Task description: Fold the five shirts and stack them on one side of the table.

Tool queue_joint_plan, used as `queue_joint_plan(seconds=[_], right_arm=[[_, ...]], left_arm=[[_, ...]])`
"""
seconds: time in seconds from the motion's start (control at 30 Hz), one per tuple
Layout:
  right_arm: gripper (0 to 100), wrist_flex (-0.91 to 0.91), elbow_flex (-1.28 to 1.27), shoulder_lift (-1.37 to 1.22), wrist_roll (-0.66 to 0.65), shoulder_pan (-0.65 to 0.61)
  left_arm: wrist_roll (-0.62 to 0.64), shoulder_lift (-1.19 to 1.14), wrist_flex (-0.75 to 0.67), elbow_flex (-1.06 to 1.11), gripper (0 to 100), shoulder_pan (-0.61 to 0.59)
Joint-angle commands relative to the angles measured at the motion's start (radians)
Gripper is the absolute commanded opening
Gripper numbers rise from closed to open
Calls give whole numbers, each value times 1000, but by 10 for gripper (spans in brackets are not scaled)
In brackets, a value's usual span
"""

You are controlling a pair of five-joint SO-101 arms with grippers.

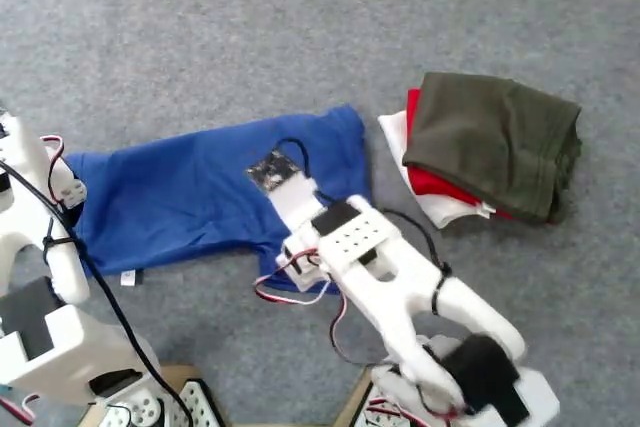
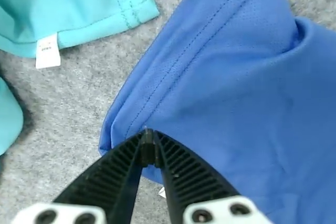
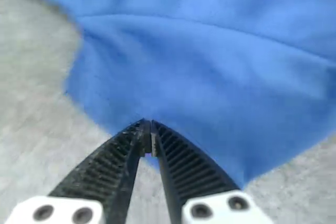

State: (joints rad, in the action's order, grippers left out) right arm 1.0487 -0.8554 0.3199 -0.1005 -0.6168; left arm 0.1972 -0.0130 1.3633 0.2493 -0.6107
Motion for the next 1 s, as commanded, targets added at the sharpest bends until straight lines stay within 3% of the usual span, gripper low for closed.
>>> queue_joint_plan(seconds=[0.0, 0.13, 0.3, 0.57, 0.77, 0.97], right_arm=[[15, 259, 193, 151, -107, 6], [15, 229, 157, 186, -221, 106], [15, 104, 1, 107, -236, 210], [15, -41, -188, -2, -236, 196], [15, -31, -209, 5, -236, 176], [16, 132, -99, 142, -236, 178]], left_arm=[[2, 5, -3, -58, 29, 15], [5, 5, -3, -96, 29, 18], [11, 5, 0, -163, 29, 38], [101, -44, -107, -211, 29, 159], [141, -126, -124, -222, 29, 194], [138, -227, -120, -297, 29, 196]])
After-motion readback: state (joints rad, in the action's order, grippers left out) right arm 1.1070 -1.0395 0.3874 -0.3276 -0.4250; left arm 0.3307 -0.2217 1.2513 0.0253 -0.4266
